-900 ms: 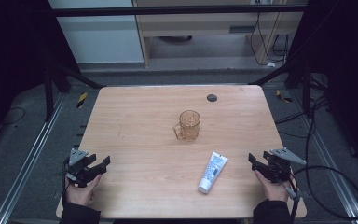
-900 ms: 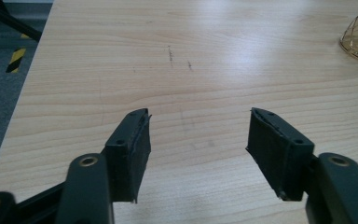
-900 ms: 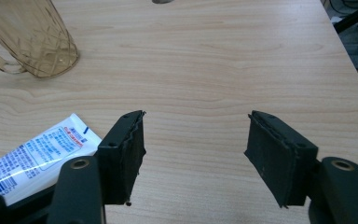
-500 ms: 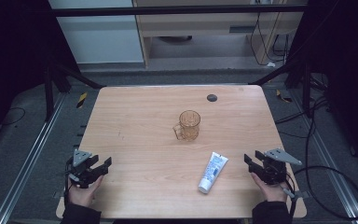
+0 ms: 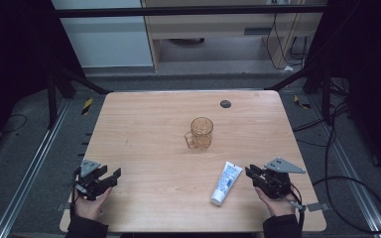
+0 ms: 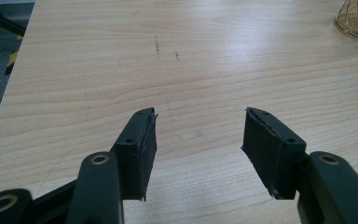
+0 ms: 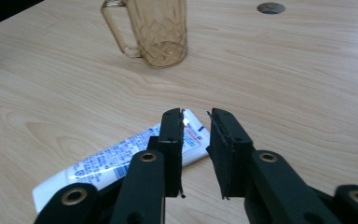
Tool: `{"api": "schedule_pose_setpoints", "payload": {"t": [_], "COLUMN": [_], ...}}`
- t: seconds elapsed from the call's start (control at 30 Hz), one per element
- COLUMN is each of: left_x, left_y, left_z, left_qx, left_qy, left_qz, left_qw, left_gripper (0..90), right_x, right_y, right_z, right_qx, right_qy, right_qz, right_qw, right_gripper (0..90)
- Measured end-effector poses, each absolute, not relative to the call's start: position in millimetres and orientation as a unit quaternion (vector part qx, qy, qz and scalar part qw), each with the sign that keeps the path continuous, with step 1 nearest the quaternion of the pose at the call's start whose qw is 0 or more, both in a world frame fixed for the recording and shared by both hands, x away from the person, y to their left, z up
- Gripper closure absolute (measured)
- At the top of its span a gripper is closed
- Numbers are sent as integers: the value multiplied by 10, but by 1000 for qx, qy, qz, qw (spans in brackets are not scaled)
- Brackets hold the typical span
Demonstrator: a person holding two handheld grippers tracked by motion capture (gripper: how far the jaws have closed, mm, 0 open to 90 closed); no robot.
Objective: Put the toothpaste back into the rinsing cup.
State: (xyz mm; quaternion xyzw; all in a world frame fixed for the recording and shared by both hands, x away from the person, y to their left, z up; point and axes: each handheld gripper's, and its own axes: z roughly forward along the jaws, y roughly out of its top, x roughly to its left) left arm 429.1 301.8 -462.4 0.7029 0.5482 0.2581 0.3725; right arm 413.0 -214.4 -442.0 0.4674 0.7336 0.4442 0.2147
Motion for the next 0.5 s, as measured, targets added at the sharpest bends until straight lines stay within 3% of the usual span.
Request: {"api": "schedule_pose_setpoints", "payload": {"t": [0.3,0.5], "left_x": [4292,4294], "left_y": [2999,2988], "left_z": [-4627,-4629], "left_qx": [706,708], "left_qy": [545,544], "left_qz": [260,259], "left_qw": [369,368], "left_gripper": [431,430], "right_x": [4113,4129], "right_y": [-1941,-1819], "right_z": [-4382,-4376], "right_qx": [442,431], "right_qy": [753,762], "right_qz": [446,445], "right_qw": [199,187], "right_gripper": [895,900]}}
